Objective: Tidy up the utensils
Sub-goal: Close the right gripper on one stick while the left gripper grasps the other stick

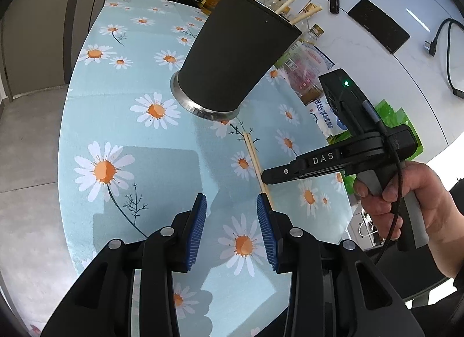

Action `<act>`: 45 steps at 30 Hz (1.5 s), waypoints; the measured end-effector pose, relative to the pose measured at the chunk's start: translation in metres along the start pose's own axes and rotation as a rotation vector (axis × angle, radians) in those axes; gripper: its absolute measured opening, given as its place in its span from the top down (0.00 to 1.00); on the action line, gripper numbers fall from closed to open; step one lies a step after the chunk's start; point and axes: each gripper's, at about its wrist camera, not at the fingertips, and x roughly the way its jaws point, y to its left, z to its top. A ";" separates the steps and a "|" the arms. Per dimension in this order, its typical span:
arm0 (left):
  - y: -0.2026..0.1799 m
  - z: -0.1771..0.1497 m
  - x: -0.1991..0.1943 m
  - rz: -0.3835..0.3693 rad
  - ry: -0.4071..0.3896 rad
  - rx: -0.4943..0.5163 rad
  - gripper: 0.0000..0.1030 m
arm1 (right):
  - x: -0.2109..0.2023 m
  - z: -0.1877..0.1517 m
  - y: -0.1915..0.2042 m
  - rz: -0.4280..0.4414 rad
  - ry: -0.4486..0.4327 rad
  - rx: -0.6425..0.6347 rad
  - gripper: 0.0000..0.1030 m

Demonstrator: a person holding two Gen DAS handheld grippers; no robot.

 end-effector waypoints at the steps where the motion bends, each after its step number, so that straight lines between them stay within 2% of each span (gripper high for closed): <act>1: 0.001 0.000 0.001 -0.003 0.004 0.001 0.66 | 0.002 0.000 0.003 -0.010 0.000 -0.004 0.91; 5: 0.004 0.000 0.004 -0.044 0.028 -0.012 0.66 | 0.008 -0.001 0.018 -0.072 0.003 -0.023 0.91; 9: 0.003 0.001 0.006 -0.049 0.036 -0.008 0.66 | 0.013 0.000 0.024 -0.115 0.028 -0.018 0.93; 16: 0.007 0.003 0.012 -0.038 0.050 -0.020 0.66 | 0.025 0.005 0.043 -0.175 0.032 -0.009 0.94; 22: 0.005 0.004 0.014 -0.021 0.037 -0.033 0.66 | 0.027 -0.003 0.054 -0.208 -0.008 -0.022 0.96; 30: -0.007 0.010 0.028 0.038 0.063 -0.022 0.66 | 0.015 -0.012 0.037 -0.025 -0.052 -0.005 0.95; 40: -0.035 0.021 0.055 0.169 0.116 -0.030 0.66 | -0.038 -0.019 0.014 0.129 -0.144 -0.094 0.95; 45: -0.046 0.025 0.070 0.199 0.158 -0.038 0.66 | -0.060 -0.022 -0.009 0.196 -0.171 -0.115 0.95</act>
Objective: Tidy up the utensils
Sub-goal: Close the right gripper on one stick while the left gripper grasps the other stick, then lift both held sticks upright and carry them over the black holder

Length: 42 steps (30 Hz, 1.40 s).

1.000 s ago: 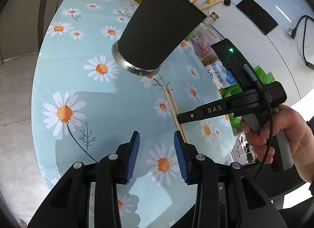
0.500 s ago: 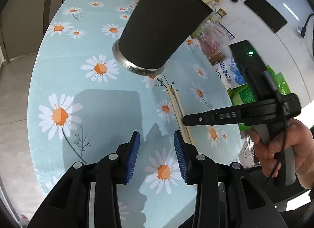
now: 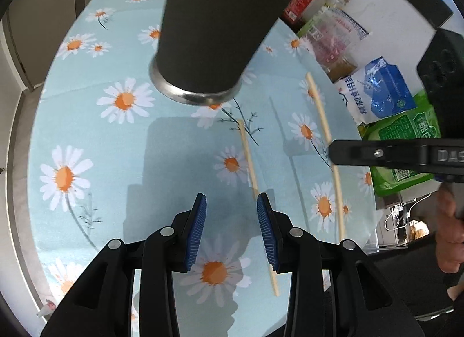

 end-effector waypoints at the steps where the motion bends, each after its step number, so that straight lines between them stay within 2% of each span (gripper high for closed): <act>1: -0.003 0.001 0.004 0.008 0.012 -0.007 0.66 | -0.004 0.000 -0.003 0.003 -0.008 -0.007 0.95; 4: -0.009 0.003 0.013 0.014 0.032 -0.021 0.66 | -0.020 -0.002 -0.016 0.015 -0.019 -0.013 0.95; 16: -0.044 0.019 0.045 0.160 0.103 -0.017 0.68 | -0.043 -0.005 -0.060 0.078 -0.039 0.002 0.95; 20: -0.049 0.020 0.052 0.223 0.107 0.010 0.84 | -0.047 -0.003 -0.073 0.101 -0.038 0.009 0.95; 26: -0.056 0.026 0.060 0.295 0.113 0.010 0.95 | -0.047 0.001 -0.082 0.140 -0.023 0.001 0.95; 28: -0.055 0.026 0.059 0.298 0.113 -0.001 0.96 | -0.045 0.002 -0.083 0.152 -0.014 -0.003 0.95; 31: -0.047 0.029 0.057 0.258 0.112 -0.067 0.96 | -0.043 0.004 -0.081 0.173 -0.003 -0.015 0.95; 35: -0.041 0.028 0.053 0.228 0.110 -0.108 0.96 | -0.041 0.007 -0.075 0.184 0.005 -0.038 0.95; 42: -0.056 0.030 0.020 0.180 0.028 -0.084 0.96 | -0.043 0.008 -0.062 0.176 -0.010 -0.085 0.95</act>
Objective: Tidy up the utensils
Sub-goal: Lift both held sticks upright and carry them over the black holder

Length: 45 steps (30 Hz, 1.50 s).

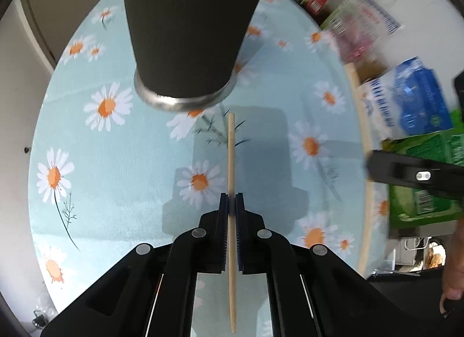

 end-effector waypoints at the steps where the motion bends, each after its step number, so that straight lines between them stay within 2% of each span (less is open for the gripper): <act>1: -0.001 0.000 -0.007 -0.012 -0.017 0.006 0.96 | 0.000 0.000 0.002 -0.003 -0.004 -0.005 0.95; 11: -0.009 0.005 -0.074 -0.144 -0.182 0.059 0.96 | -0.004 0.006 0.033 -0.006 -0.051 -0.076 0.95; 17: -0.006 0.012 -0.116 -0.183 -0.304 0.082 0.96 | -0.015 0.012 0.060 0.024 -0.116 -0.130 0.94; 25: 0.010 0.037 -0.169 -0.203 -0.515 0.070 0.96 | -0.045 0.035 0.098 0.050 -0.285 -0.228 0.94; 33: 0.027 0.065 -0.199 -0.227 -0.649 0.068 0.96 | -0.077 0.069 0.131 0.030 -0.479 -0.347 0.94; 41: 0.031 0.090 -0.217 -0.272 -0.777 0.087 0.96 | -0.089 0.103 0.146 0.044 -0.570 -0.394 0.94; 45: 0.031 0.105 -0.225 -0.265 -0.832 0.103 0.96 | -0.093 0.115 0.153 0.050 -0.605 -0.418 0.94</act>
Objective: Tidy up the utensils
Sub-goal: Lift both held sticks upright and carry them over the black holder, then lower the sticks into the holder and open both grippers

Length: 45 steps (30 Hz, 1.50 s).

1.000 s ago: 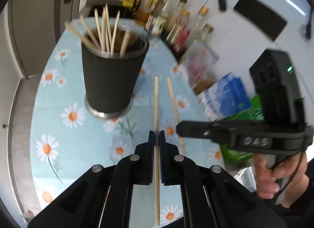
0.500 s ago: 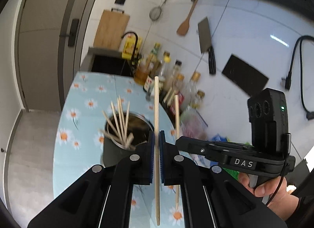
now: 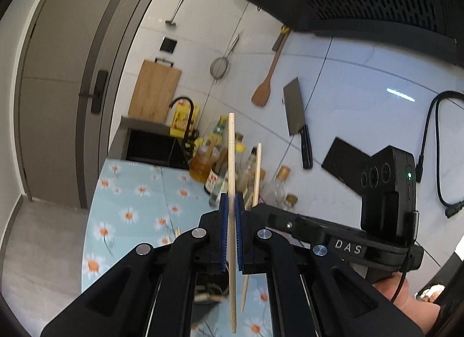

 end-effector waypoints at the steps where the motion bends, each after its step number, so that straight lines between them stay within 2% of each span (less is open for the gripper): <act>1: 0.000 0.004 0.003 0.010 -0.008 0.009 0.96 | 0.001 0.003 0.001 0.000 -0.009 -0.008 0.94; 9: 0.000 0.020 0.021 0.043 -0.052 0.058 0.96 | 0.011 0.023 0.001 0.002 -0.078 -0.053 0.94; 20: 0.016 0.019 0.056 0.048 -0.045 0.054 0.96 | 0.033 0.025 -0.021 0.006 -0.086 -0.034 0.94; 28: 0.034 0.000 0.067 0.063 -0.052 0.032 0.96 | 0.047 0.010 -0.031 -0.012 -0.078 -0.036 0.94; 36: 0.046 -0.030 0.065 0.095 -0.079 0.024 0.96 | 0.060 -0.023 -0.040 -0.082 -0.055 -0.057 0.94; 45: 0.041 -0.063 0.066 0.111 -0.101 0.056 0.96 | 0.064 -0.053 -0.044 -0.101 -0.035 -0.052 0.94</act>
